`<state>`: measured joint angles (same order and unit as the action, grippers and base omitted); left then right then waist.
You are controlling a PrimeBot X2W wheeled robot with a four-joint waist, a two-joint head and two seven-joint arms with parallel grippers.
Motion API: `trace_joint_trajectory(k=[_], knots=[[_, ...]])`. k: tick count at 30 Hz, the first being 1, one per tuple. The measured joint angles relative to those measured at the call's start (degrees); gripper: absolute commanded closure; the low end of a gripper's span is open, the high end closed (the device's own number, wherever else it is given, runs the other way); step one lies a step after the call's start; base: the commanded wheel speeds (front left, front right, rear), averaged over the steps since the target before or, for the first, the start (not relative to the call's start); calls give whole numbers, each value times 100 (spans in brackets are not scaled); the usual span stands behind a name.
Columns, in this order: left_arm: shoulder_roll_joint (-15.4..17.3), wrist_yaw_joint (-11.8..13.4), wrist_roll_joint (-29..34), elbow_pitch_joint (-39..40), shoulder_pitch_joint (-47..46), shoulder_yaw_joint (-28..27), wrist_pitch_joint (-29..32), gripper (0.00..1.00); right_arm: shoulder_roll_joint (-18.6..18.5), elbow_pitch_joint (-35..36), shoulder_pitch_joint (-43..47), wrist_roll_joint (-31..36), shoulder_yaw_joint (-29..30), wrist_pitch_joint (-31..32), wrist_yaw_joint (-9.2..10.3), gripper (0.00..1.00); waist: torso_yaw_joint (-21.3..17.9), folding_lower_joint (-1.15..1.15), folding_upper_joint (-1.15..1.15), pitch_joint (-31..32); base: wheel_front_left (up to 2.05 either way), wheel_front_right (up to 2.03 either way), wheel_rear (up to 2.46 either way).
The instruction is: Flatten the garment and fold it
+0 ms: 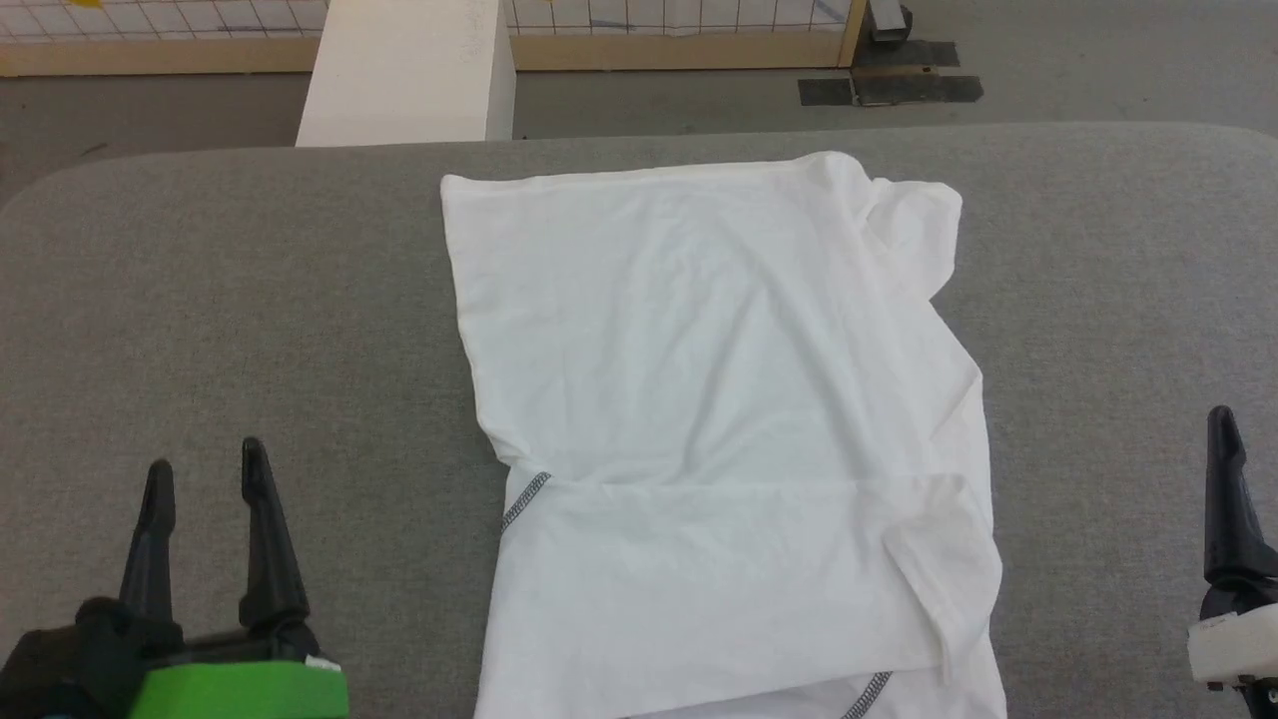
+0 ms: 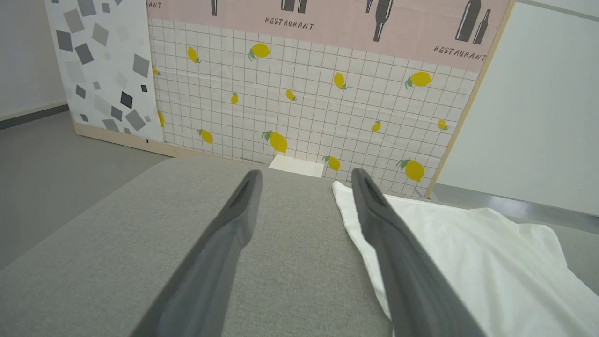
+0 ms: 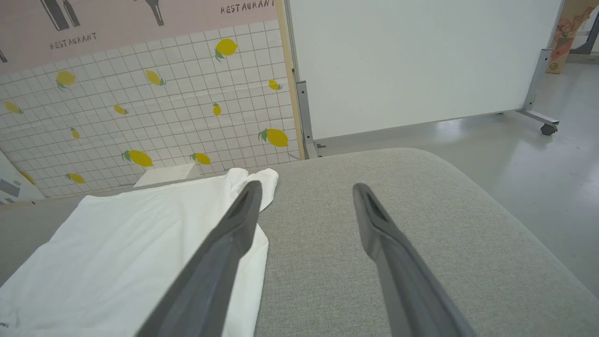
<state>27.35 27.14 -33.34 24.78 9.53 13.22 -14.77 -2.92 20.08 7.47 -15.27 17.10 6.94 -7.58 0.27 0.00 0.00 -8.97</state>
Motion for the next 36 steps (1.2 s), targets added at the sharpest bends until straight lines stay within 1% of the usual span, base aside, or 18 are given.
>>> trace_joint_trajectory(k=[2,5,8,10,13,17,18,20,22,23,26,27,31,36], knots=[[-191,-216,93,-29,201,-141,-1,0,0,-33,5,-5,19,-35,0,0,21,0,0,-35,0,0,0],[-347,-497,319,-101,261,-270,-1,0,1,-14,-21,41,22,-21,1,0,50,0,0,-120,0,0,0],[-457,-726,459,-192,241,-335,-1,0,4,125,-306,152,23,166,0,0,73,0,0,-253,0,0,0],[-557,-871,527,-235,184,-345,-1,0,1,231,-681,225,31,391,1,0,88,0,0,-366,0,0,0],[-690,-1094,639,-339,-7,-341,-1,0,0,367,-1437,349,-32,891,1,0,115,0,0,-575,0,0,0],[-890,-1310,712,-426,-302,-374,-1,0,-45,324,-2652,537,-177,1759,1,0,158,0,0,-908,0,0,0],[-954,-1360,725,-438,-365,-397,-1,0,-67,230,-2993,520,-186,1985,1,0,172,0,0,-1004,0,0,0],[-1024,-1458,777,-445,-452,-454,-1,0,-298,4,-3543,564,-318,2427,0,0,196,0,0,-1178,0,0,0],[-1113,-1563,840,-448,-552,-508,-1,0,-374,-301,-4194,543,-257,2804,1,0,224,0,0,-1382,0,0,0],[-1165,-1619,888,-443,-603,-526,-1,0,-479,-463,-4470,576,-293,3025,1,0,239,0,0,-1487,0,0,0],[-1301,-1777,1015,-457,-760,-552,-1,0,-644,-920,-5074,680,-331,3509,1,0,289,0,0,-1775,0,0,0],[-1327,-1825,1032,-477,-800,-549,-1,0,-722,-1063,-5182,717,-365,3683,1,0,305,1,0,-1856,0,0,0],[-1484,-2036,1098,-582,-1010,-524,-1,0,-797,-1677,-5578,906,-224,4264,1,0,396,1,0,-2226,0,0,0],[-1680,-2254,1182,-743,-1229,-503,-1,0,-904,-2141,-5812,1205,16,4603,1,0,568,1,0,-2618,0,0,0]])
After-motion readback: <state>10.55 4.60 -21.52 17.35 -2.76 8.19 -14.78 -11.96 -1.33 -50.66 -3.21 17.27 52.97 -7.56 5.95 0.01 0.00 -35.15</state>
